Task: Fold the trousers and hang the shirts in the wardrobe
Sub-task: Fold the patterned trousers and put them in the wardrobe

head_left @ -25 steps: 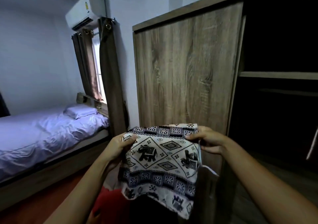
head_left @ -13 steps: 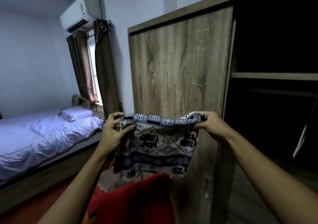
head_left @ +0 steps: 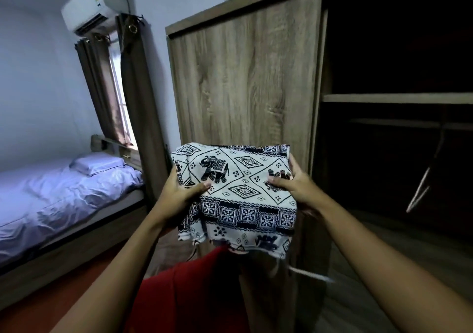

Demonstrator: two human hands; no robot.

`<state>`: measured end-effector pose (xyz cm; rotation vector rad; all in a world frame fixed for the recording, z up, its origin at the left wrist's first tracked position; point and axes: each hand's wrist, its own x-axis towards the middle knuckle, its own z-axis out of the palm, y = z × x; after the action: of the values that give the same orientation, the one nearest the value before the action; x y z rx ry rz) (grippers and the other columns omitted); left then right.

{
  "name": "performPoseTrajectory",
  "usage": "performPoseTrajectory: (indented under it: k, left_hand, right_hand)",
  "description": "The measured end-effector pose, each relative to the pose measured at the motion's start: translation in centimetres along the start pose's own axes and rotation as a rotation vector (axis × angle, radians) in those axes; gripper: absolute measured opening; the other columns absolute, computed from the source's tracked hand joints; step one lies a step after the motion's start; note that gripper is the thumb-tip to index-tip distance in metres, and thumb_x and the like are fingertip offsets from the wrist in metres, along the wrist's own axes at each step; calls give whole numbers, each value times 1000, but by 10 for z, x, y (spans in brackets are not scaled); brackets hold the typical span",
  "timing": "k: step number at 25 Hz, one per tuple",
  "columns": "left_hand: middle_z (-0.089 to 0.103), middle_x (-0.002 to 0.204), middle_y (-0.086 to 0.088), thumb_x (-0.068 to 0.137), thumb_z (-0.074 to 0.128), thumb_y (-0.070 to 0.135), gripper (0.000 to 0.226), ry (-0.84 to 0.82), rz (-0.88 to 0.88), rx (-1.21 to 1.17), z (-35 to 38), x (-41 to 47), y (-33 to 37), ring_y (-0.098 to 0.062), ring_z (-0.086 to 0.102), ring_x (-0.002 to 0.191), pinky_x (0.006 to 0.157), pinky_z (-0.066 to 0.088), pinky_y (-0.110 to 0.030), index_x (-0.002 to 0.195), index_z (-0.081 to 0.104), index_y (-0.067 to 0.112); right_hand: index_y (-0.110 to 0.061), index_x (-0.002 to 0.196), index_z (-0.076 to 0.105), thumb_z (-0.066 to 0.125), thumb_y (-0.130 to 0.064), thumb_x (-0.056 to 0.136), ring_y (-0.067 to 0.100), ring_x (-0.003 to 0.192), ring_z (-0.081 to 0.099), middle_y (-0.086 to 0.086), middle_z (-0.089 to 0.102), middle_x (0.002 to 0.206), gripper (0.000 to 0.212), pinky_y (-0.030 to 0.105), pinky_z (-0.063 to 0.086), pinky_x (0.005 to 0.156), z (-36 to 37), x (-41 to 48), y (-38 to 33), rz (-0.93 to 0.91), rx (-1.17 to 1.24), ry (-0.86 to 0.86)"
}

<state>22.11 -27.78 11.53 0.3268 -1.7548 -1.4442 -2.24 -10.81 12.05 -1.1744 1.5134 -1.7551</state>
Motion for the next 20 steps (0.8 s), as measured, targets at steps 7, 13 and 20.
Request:
performPoseTrajectory:
  k: [7, 13, 20]
  left_hand:
    - [72, 119, -6, 83, 77, 11, 57, 34, -141, 131, 53, -6, -59, -26, 69, 110, 97, 54, -50, 132, 49, 16]
    - [73, 109, 14, 85, 75, 9, 51, -83, -254, 178, 127, -23, -119, 3, 69, 99, 84, 56, -20, 124, 49, 27]
    - [66, 128, -7, 81, 74, -2, 67, -267, -451, 233, 216, -52, -215, -24, 65, 117, 92, 56, -35, 137, 43, 19]
  right_hand:
    - [-16, 155, 18, 58, 1, 93, 16, 122, 57, 8, 53, 143, 76, 22, 54, 91, -58, -16, 60, 18, -19, 114]
    - [-27, 141, 39, 62, 2, 91, 12, 108, 68, -4, 67, 122, 62, 35, 58, 88, -130, -53, 134, 172, 59, 207]
    - [-9, 140, 37, 61, 2, 91, -8, 98, 60, -8, 56, 123, 55, 12, 49, 85, -229, -111, 228, 429, 15, 369]
